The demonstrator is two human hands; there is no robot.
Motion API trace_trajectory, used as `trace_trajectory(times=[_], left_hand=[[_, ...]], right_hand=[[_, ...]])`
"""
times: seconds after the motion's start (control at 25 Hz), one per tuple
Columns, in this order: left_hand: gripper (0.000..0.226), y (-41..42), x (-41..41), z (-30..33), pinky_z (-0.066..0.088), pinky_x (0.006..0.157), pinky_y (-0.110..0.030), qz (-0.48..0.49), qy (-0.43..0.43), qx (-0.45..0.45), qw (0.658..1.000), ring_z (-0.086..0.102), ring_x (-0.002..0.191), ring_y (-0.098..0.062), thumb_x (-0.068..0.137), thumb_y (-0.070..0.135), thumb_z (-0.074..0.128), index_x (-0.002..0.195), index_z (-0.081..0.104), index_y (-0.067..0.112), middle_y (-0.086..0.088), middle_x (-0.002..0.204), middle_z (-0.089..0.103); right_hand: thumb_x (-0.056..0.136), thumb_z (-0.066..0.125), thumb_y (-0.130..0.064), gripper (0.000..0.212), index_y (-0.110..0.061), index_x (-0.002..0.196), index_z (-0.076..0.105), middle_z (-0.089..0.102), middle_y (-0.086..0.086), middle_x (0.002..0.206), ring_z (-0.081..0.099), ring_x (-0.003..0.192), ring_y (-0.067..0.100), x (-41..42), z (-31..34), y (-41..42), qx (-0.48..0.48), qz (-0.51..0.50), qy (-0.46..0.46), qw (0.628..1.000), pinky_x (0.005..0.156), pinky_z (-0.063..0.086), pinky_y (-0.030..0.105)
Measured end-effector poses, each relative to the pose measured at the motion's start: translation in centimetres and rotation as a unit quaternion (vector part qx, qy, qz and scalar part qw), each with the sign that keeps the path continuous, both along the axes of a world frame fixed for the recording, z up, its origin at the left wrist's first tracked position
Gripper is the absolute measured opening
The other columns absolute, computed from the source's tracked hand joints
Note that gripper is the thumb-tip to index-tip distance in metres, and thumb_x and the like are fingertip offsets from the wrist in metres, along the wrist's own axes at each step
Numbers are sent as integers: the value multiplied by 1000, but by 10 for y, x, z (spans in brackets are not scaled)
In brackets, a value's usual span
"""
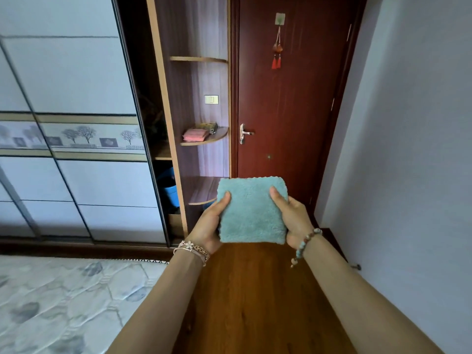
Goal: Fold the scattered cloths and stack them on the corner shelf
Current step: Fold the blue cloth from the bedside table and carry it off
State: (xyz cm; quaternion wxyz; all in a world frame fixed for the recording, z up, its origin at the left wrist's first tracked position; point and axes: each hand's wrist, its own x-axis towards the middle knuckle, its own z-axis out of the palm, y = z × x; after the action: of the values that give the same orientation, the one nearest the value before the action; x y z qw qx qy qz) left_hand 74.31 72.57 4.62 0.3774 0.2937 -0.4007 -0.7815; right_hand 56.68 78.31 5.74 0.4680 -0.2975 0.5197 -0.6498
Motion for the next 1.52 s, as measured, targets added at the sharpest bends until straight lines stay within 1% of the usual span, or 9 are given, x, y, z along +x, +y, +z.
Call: trace_trajectory(times=[0.12,0.28,0.64,0.8,1.0,1.16,1.24,1.36,1.52], left_hand=[[29,-62,-22,-10,59,68,-35,0,-4,13,1000,72,94,-25,96,35,53,115,62,15,-8,101,75],[37,-167,-65,-16,58,80,-42,14,-12,-1,1000,68,107,-29,94,38,55,123,61,16,-12,119,69],[47,-406,-174,-7,59,73,-42,72,-10,-6,997,69,102,-30,94,37,53,134,53,11,-15,119,69],[41,-491,-198,-7,59,70,-43,93,-3,2,996,71,96,-29,95,35,52,128,55,12,-14,111,71],[38,-626,-226,-24,58,76,-43,146,12,-14,989,70,100,-29,96,33,52,129,55,14,-15,118,68],[25,-733,-234,-35,59,68,-38,181,39,3,983,72,92,-26,98,27,50,119,58,16,-11,107,73],[34,-784,-232,-35,59,67,-38,215,40,16,976,72,93,-27,97,27,51,128,55,14,-13,114,70],[44,-845,-222,-28,59,67,-37,284,28,18,958,72,92,-26,95,29,53,136,51,11,-16,121,66],[36,-901,-202,-27,59,75,-38,355,-9,4,935,69,97,-26,95,30,54,128,57,15,-12,118,68]], right_hand=[[82,73,-38,33,-12,102,69,76,6,96,74,86,21,-22,-11,-65,11,3,-8,1000,73,61,39],[81,73,-39,35,-11,102,70,76,8,98,73,89,24,-64,-21,-174,11,4,2,1000,81,59,47],[80,74,-41,39,-9,102,69,76,8,96,74,84,22,-181,-14,-441,-16,65,7,998,70,61,38],[79,74,-42,39,-10,100,70,77,7,95,74,84,22,-205,-20,-538,-14,95,16,995,73,61,40],[82,73,-37,32,-7,93,70,76,10,92,74,80,22,-229,-40,-682,-19,110,17,994,64,60,31],[83,73,-37,29,-9,90,73,75,14,98,73,89,28,-235,-53,-805,0,150,32,988,77,60,41],[80,75,-41,33,-10,88,74,75,14,98,72,92,29,-231,-53,-866,4,174,49,983,83,58,50],[81,74,-41,32,-10,88,74,76,10,94,72,92,26,-218,-49,-945,-4,212,66,975,82,59,46],[62,69,-71,74,0,83,70,74,7,81,68,81,18,-190,-56,-1039,-32,252,139,957,74,55,40]])
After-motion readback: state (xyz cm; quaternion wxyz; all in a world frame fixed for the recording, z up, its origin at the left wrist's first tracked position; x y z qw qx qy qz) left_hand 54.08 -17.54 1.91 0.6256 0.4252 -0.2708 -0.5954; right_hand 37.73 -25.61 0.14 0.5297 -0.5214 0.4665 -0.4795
